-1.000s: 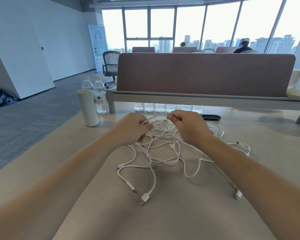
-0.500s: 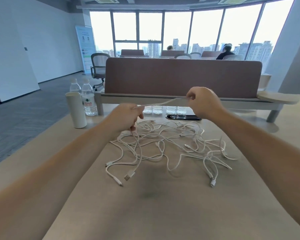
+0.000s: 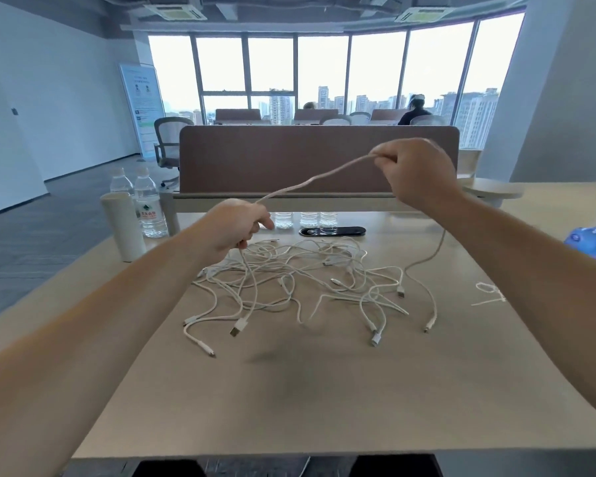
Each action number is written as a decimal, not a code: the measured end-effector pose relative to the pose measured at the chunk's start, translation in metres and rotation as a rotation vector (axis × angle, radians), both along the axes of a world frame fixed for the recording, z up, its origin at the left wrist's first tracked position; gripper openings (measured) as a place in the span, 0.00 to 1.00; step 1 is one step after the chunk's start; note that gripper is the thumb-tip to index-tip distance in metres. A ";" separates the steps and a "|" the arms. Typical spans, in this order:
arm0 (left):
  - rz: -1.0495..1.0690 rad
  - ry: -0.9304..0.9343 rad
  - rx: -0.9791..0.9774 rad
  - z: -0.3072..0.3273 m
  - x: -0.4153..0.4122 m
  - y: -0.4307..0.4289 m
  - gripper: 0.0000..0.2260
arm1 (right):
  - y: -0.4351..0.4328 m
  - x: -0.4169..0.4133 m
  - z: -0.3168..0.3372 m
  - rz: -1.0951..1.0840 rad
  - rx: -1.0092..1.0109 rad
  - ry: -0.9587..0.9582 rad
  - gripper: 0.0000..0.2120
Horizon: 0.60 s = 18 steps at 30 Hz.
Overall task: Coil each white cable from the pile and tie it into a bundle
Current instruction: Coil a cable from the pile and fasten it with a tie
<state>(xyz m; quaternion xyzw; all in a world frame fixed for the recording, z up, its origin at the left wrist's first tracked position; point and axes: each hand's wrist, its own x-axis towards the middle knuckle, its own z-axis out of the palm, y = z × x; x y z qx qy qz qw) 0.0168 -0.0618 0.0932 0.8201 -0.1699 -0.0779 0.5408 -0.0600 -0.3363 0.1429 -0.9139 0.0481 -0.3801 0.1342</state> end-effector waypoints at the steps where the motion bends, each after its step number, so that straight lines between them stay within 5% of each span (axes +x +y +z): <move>1: -0.005 -0.018 0.020 0.003 -0.004 -0.001 0.08 | 0.004 -0.005 0.008 -0.003 -0.037 0.007 0.13; 9: 0.019 -0.031 -0.003 0.024 -0.038 0.002 0.17 | 0.043 -0.030 0.042 0.127 0.132 0.167 0.12; 13: 0.042 0.004 0.000 0.021 -0.043 0.005 0.18 | 0.066 -0.015 0.021 0.147 0.257 0.192 0.09; 18: 0.059 0.029 0.054 0.009 -0.036 0.021 0.18 | 0.092 0.011 -0.019 0.147 0.380 0.441 0.08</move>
